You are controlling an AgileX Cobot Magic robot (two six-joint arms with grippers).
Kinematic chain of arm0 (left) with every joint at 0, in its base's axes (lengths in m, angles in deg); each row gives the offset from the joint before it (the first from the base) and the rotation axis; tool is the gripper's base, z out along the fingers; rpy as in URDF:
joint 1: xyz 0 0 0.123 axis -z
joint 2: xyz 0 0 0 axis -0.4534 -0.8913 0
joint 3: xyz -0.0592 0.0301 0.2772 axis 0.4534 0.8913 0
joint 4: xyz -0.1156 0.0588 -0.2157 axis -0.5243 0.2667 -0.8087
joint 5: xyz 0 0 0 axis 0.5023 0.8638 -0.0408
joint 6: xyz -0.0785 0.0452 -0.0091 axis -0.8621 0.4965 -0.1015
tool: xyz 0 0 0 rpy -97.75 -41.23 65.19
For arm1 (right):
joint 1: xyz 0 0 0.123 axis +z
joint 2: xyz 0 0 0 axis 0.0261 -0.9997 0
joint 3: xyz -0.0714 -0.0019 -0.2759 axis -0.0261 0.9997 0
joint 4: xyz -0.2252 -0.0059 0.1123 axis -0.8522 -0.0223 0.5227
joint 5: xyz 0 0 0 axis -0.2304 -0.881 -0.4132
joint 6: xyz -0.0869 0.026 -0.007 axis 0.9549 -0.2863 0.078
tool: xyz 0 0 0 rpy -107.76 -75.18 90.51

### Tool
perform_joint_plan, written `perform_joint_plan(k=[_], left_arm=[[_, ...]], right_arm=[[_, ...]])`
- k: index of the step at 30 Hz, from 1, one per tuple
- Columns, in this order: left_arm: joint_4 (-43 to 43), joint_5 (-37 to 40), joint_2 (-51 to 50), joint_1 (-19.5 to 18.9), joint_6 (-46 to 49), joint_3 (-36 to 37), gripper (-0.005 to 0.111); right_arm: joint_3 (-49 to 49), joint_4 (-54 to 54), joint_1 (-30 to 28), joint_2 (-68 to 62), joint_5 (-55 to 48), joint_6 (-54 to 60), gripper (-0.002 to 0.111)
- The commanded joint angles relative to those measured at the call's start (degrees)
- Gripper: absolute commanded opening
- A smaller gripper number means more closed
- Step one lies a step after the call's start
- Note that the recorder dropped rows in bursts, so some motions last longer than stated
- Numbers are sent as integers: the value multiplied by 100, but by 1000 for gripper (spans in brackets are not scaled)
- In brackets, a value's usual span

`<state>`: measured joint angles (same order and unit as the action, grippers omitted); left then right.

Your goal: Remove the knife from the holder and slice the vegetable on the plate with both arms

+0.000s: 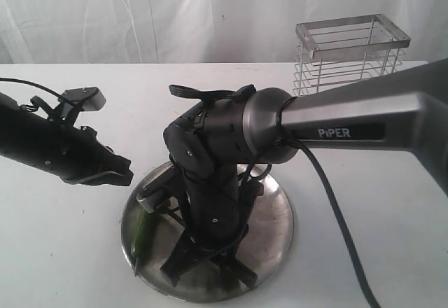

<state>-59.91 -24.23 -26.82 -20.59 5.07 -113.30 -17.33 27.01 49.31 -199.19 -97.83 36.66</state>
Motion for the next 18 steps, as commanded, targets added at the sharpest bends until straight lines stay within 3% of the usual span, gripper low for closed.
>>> perform_joint_plan(k=[1, 6, 12, 18], left_arm=[[-31, 284, 101, -51, -48, 54, 0], [-31, 378, 107, -51, -116, 54, 0], [-49, 521, 107, -51, -148, 54, 0], [-103, 1089, 107, 110, -235, 54, 0]], right_arm=[[-34, -8, -3, 49, -25, 93, 0], [-68, -80, -3, 37, -270, 332, 0], [-68, -887, -3, 37, -995, 371, 0], [-68, -1204, -3, 37, -1207, 481, 0]])
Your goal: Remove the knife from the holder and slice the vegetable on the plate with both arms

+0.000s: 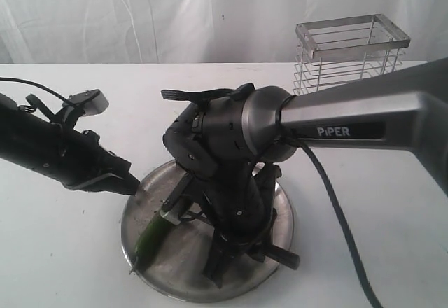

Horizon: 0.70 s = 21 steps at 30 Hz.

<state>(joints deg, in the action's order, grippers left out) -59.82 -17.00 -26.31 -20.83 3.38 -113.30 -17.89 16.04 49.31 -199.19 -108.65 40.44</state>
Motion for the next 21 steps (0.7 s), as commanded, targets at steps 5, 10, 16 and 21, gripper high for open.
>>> perform_joint_plan(k=[5, 10, 16, 21], left_arm=[[-19, -92, -41, 684, -65, 521, 0], [-254, -452, -547, 785, -65, 790, 0], [-383, -440, -757, 785, 19, 790, 0], [-546, -404, -757, 785, 78, 773, 0]], right_arm=[[-12, -244, -3, 37, -126, 165, 0], [-12, -231, -3, 37, -126, 195, 0], [-12, -541, -3, 37, -126, 165, 0], [-12, -761, -3, 37, -126, 56, 0]])
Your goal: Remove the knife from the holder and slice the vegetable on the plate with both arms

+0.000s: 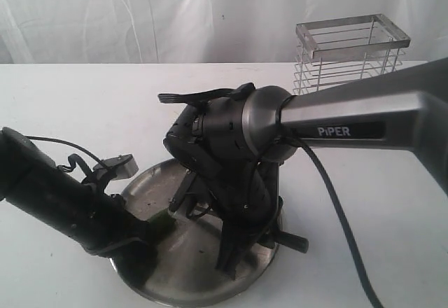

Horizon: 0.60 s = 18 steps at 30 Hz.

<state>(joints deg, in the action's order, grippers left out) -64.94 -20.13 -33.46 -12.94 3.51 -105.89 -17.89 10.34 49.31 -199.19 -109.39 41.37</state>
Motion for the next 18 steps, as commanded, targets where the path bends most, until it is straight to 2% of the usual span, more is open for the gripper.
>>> perform_joint_plan(k=[1, 8, 14, 18], left_arm=[[-33, -36, -42, -4, 88, -7, 0], [155, 632, 109, -15, 131, -459, 0], [552, 429, 697, -24, 79, -582, 0], [1332, 188, 1054, -24, -542, -582, 0]], right_arm=[[-12, -190, -3, 37, -52, -74, 0], [-12, -115, -3, 86, -52, -161, 0], [-12, -105, -3, 370, 59, -430, 0], [-12, 118, -63, 531, 309, -654, 0]])
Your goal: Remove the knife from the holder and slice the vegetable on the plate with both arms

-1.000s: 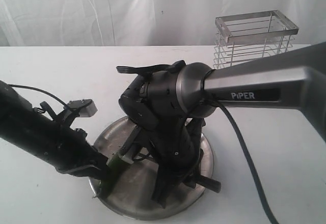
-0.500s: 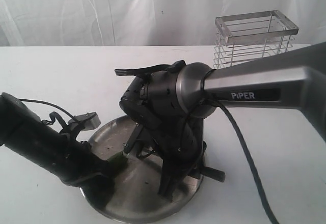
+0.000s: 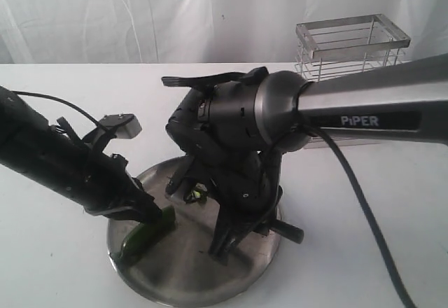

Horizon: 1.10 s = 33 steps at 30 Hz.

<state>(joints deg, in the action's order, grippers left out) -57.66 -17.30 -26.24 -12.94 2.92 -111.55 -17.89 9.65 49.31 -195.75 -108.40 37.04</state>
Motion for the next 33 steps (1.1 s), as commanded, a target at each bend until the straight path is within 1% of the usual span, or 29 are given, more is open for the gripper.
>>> perform_joint_plan(k=[1, 5, 7, 10, 13, 20, 28, 30, 33], left_arm=[[801, -107, 407, -24, -642, -16, 0], [1064, -134, 640, -24, -890, -16, 0], [1108, -134, 727, -24, -950, -5, 0], [1281, -134, 825, -24, -1114, -5, 0], [1319, -134, 851, -24, -1154, -5, 0], [1270, -134, 861, -24, -1185, -5, 0], [1189, -107, 861, -24, -1185, -5, 0], [1189, -76, 861, -24, -1185, -5, 0], [1177, -64, 861, -24, -1185, -5, 0]], right_arm=[[-12, 358, -113, 206, 279, -233, 0], [-12, 1097, -443, 204, 652, -269, 0], [-12, 1646, -646, 204, 976, -247, 0], [9, 2613, -881, 204, 1464, 159, 0], [23, 3251, -1065, 204, 1714, 456, 0], [96, 3584, -1323, 204, 1785, 888, 0], [299, 3906, -1330, 113, 2144, 1100, 0], [299, 3944, -1344, 88, 2214, 1100, 2], [299, 3944, -1358, 43, 2225, 1100, 12]])
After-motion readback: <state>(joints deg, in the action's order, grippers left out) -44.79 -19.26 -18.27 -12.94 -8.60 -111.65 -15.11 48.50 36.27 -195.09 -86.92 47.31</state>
